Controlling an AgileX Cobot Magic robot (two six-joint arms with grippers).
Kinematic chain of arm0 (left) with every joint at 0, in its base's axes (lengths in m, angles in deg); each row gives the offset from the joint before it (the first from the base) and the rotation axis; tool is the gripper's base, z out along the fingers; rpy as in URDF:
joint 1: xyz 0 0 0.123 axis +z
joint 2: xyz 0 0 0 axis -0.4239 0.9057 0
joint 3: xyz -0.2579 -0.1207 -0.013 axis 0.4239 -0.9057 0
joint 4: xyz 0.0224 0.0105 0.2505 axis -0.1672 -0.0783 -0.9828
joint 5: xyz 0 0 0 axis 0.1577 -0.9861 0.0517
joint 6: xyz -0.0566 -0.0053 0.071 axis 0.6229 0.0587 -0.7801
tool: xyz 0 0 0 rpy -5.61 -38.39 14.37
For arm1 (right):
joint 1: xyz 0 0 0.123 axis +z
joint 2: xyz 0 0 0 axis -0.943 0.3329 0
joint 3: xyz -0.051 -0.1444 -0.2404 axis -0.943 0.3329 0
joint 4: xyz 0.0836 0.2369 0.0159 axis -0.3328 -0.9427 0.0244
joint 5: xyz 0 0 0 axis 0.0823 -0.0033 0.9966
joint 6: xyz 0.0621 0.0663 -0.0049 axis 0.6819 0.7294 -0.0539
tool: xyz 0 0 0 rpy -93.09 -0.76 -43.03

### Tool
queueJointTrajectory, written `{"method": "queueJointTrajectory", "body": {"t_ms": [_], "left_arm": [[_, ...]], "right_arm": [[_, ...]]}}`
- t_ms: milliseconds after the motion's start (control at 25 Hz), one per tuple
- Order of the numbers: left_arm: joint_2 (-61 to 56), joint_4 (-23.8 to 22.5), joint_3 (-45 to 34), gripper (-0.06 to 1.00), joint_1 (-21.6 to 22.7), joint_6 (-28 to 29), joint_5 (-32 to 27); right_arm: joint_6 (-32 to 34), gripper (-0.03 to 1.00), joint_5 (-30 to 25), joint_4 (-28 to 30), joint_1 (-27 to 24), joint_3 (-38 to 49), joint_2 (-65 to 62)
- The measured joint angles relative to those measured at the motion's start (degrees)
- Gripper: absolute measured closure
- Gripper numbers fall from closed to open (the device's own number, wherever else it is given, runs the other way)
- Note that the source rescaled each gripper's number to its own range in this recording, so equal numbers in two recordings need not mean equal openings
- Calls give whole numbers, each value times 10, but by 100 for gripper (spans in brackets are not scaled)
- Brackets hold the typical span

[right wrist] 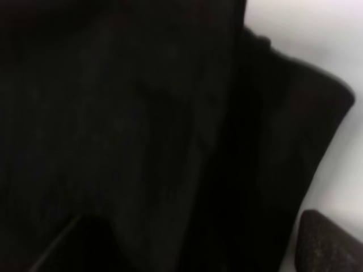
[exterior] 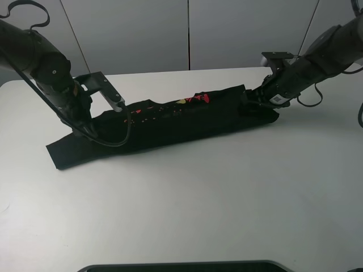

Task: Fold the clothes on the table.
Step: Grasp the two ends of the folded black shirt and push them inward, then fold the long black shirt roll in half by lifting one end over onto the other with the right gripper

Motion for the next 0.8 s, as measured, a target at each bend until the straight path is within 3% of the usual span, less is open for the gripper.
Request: {"method": "queueJointTrajectory", "body": {"t_ms": [80, 120, 280, 440, 520, 680, 800], "left_arm": [[0, 0, 0, 11, 0, 0, 2], [0, 0, 0, 11, 0, 0, 2], [0, 0, 0, 11, 0, 0, 3], [0, 0, 0, 11, 0, 0, 3], [0, 0, 0, 11, 0, 0, 3], [0, 0, 0, 11, 0, 0, 2], [0, 0, 0, 11, 0, 0, 2]], "right_arm": [[-4, 25, -3, -2, 2, -1, 1], [-4, 34, -6, -6, 4, -2, 1], [-4, 84, -52, -17, 6, -2, 7], [0, 86, -72, -2, 6, -2, 8], [33, 86, -76, 29, -1, -3, 7], [177, 86, -99, 172, -66, -15, -15], [249, 86, -119, 277, -153, -32, -42]]}}
